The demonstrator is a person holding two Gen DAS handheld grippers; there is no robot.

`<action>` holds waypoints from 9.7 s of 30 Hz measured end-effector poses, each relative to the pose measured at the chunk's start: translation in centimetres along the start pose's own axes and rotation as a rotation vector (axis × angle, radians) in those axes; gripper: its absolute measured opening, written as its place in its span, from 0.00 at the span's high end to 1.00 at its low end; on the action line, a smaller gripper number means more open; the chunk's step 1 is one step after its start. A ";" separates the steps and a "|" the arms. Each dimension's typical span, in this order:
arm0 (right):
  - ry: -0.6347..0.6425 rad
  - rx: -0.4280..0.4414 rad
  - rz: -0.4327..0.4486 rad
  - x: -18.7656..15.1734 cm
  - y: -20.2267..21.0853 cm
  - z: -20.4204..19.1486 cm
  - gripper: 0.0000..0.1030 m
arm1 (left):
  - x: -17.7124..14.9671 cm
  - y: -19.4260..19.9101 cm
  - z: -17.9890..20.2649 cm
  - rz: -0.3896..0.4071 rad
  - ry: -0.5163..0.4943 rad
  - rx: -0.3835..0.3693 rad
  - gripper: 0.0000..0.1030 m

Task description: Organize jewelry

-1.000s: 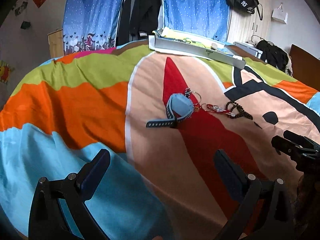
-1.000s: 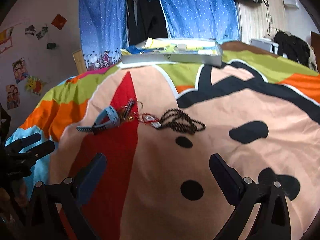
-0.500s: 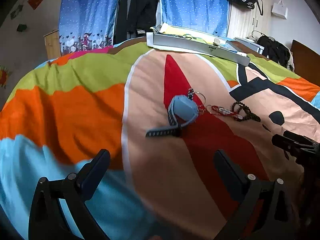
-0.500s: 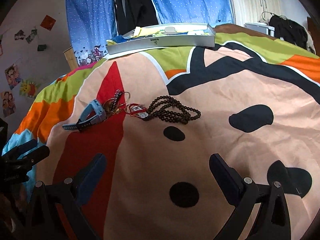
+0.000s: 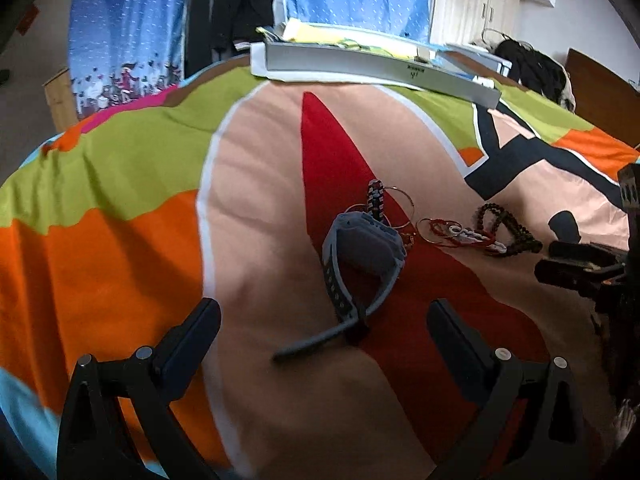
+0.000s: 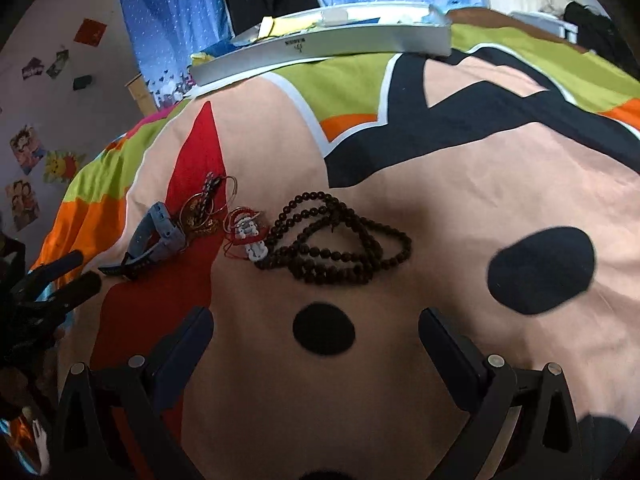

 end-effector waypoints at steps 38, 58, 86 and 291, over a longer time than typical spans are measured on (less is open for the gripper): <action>-0.015 0.108 0.013 2.8 -2.2 0.7 0.89 | -0.1 -3.0 4.3 -0.075 -0.101 -0.057 0.78; 0.216 -0.019 0.242 9.4 6.7 -2.3 0.90 | 8.8 0.9 5.5 0.018 -0.004 -0.163 0.79; 0.165 0.049 0.321 32.2 -2.9 -2.9 0.90 | 28.0 -10.7 -1.9 0.156 0.034 -0.063 0.79; 0.332 0.066 -0.152 -1.1 -1.9 -6.1 0.95 | -1.9 -0.7 6.6 -0.192 0.063 -0.304 1.00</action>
Point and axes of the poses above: each gripper's, at about its wrist camera, not at the fingertips, and y roughly against the way its jaws point, z to its right, x to its top, the point moved 8 cm from there along -y, roughly the way its jaws point, and after that the axes turned 2 degrees about y, right-handed, at the moved point
